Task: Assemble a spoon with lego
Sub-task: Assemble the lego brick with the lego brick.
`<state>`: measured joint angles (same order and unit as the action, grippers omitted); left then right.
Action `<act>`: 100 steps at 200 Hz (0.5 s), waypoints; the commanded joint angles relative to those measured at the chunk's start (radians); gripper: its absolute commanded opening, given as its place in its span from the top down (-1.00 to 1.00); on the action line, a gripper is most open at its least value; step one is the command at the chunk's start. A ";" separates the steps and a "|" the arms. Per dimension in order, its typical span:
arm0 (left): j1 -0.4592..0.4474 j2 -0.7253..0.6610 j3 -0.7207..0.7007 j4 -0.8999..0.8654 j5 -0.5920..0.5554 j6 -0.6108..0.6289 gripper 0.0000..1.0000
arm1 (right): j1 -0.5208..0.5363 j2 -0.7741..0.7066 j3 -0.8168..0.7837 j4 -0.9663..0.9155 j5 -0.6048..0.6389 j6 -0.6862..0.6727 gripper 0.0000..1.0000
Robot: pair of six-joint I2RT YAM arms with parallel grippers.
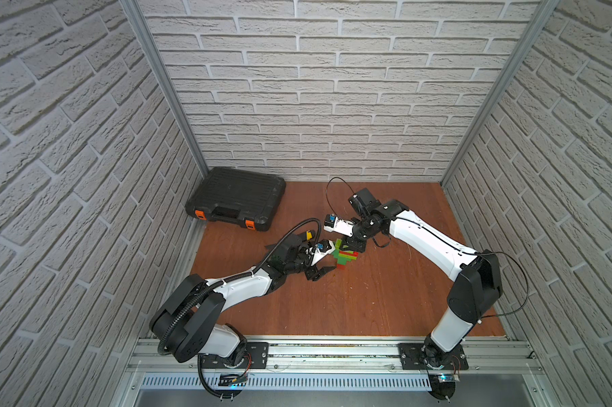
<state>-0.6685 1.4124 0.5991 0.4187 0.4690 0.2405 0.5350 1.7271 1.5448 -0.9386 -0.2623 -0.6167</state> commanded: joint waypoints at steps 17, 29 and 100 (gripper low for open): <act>-0.001 0.002 0.024 0.018 0.008 0.021 -0.48 | 0.006 -0.021 0.011 -0.016 -0.028 0.008 0.77; -0.002 0.005 0.027 0.015 0.009 0.022 -0.48 | 0.006 -0.023 0.014 -0.016 -0.022 0.005 0.78; -0.001 0.017 0.037 0.015 0.011 0.019 -0.48 | 0.005 -0.041 0.013 -0.022 0.002 -0.029 0.78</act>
<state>-0.6685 1.4162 0.6079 0.4114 0.4690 0.2508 0.5350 1.7260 1.5448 -0.9405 -0.2584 -0.6250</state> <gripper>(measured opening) 0.739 0.336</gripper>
